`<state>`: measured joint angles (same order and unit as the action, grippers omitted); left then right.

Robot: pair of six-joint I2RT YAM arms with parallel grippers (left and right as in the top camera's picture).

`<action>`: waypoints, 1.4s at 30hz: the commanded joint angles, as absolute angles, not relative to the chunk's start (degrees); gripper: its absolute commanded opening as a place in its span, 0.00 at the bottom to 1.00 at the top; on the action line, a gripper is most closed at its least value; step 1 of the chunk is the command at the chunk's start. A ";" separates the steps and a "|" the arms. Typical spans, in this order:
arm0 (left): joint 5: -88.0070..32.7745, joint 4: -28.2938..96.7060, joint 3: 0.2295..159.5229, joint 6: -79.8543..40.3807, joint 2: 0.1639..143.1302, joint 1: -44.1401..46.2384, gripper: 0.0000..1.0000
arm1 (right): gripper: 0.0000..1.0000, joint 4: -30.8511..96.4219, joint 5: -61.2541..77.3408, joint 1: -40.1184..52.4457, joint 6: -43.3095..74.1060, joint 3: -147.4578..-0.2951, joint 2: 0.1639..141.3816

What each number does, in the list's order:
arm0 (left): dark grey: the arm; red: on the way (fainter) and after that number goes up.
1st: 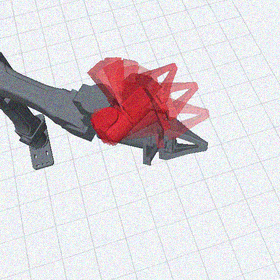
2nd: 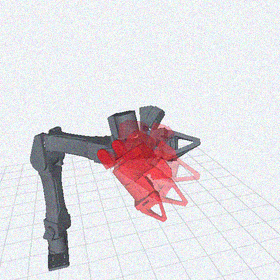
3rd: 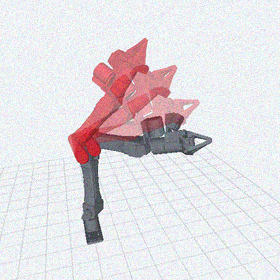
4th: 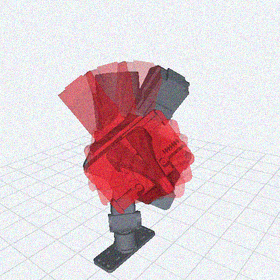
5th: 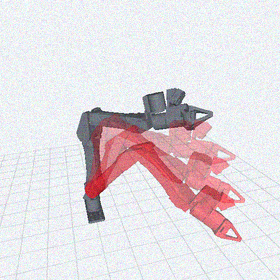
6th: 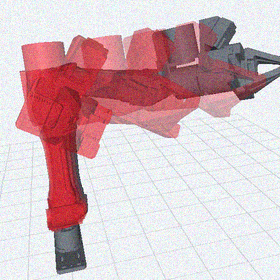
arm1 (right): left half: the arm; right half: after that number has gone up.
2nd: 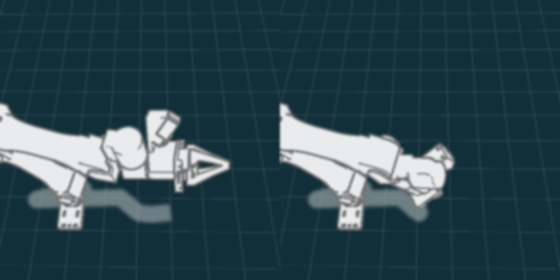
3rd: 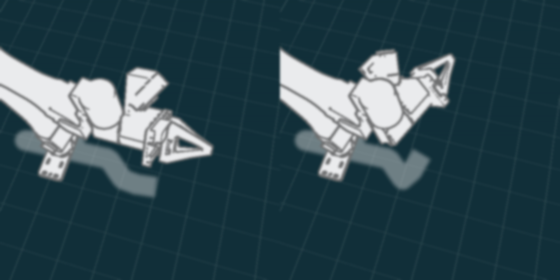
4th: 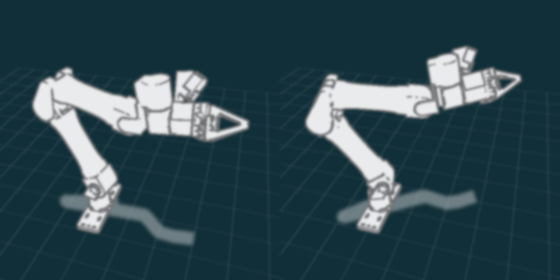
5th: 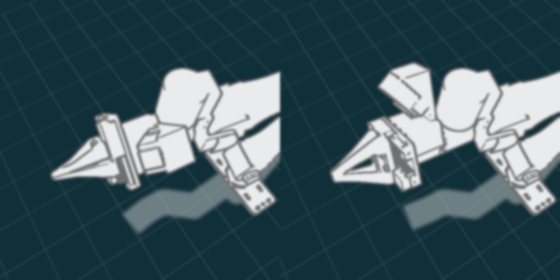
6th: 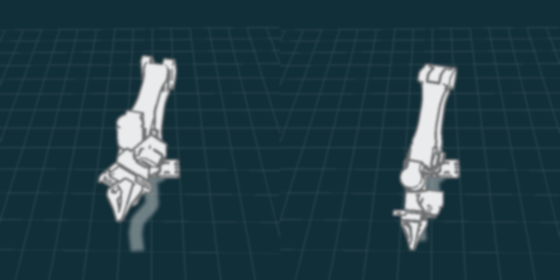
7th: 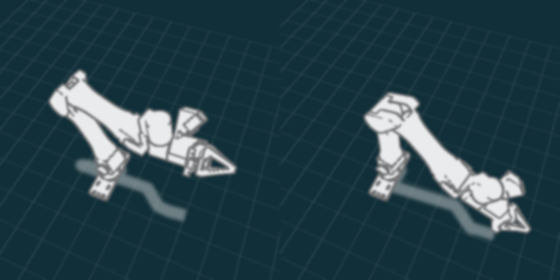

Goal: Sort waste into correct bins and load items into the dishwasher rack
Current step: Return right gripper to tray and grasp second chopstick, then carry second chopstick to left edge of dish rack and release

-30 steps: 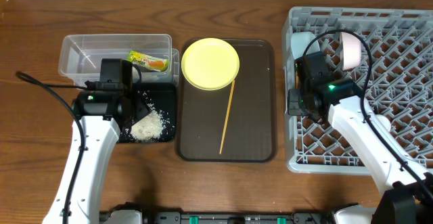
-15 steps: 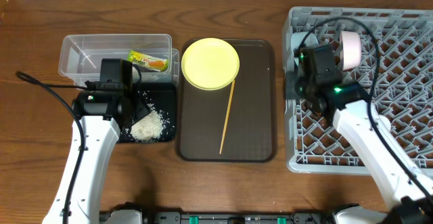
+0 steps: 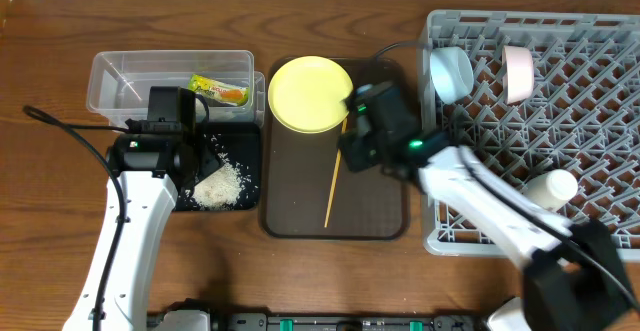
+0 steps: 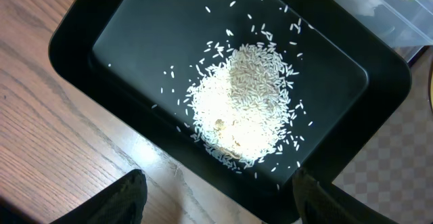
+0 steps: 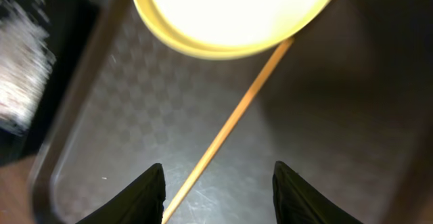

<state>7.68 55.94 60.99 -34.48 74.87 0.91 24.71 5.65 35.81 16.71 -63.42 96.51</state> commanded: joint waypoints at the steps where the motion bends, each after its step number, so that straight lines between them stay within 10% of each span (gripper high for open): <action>1: 8.16 56.07 60.86 -34.20 74.81 0.67 0.72 | 0.50 23.57 -0.40 38.98 20.47 -64.01 101.10; 21: 8.16 56.12 60.86 -34.17 74.81 0.67 0.72 | 0.02 30.02 -11.38 40.42 34.09 -64.07 108.51; 42: 8.16 56.10 60.86 -34.17 74.81 0.67 0.72 | 0.01 43.77 -11.60 22.61 21.71 -64.07 79.02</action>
